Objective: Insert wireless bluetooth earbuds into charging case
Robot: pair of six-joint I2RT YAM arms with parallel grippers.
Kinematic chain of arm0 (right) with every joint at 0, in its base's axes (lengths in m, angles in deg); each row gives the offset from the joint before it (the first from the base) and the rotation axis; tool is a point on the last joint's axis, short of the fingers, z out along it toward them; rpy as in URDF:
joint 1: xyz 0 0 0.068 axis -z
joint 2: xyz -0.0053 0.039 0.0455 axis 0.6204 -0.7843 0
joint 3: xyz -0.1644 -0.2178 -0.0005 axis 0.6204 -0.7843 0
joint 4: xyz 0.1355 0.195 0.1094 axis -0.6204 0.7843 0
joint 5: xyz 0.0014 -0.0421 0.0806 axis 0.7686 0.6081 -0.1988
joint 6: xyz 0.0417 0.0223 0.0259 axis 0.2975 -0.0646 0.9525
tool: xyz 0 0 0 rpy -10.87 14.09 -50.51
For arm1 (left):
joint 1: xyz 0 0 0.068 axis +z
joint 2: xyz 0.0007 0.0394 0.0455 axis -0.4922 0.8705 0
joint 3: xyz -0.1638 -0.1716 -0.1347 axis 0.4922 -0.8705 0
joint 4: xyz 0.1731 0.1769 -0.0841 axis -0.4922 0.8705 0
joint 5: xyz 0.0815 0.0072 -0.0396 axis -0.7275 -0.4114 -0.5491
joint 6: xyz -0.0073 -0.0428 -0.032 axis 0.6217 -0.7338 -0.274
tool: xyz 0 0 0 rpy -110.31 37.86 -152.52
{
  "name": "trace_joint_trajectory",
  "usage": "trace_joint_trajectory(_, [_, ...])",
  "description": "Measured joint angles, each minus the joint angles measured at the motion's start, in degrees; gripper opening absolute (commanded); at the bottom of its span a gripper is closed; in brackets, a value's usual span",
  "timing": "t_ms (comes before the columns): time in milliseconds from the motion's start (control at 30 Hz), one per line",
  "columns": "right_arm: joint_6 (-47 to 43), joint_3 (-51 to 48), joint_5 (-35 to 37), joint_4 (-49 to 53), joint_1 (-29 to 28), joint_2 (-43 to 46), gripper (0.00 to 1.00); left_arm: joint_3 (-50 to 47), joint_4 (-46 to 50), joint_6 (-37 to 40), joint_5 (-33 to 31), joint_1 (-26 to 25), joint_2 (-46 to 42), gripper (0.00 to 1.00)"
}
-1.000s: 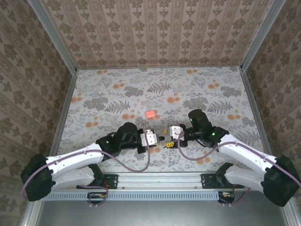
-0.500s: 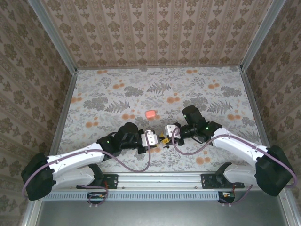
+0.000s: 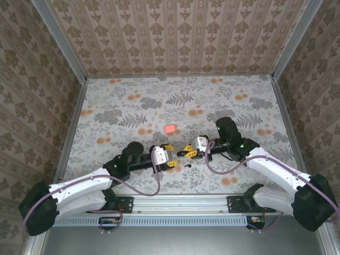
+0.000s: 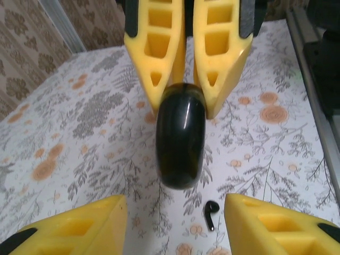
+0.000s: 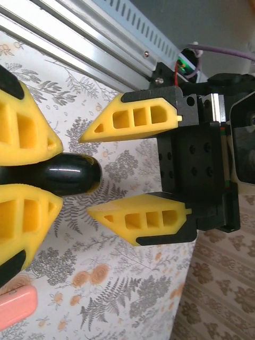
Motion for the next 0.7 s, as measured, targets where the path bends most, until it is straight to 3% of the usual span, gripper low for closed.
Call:
trace_joint_trajectory(500, [2.38, -0.17, -6.73, -2.84, 0.04, -1.70, 0.11, 0.00, -4.87, -1.75, 4.42, 0.00, 1.95, 0.46])
trace_joint_trajectory(700, [2.38, -0.17, -6.75, -2.84, 0.04, -1.92, 0.12, 0.02, -6.27, -2.89, 5.51, 0.00, 2.69, 0.35])
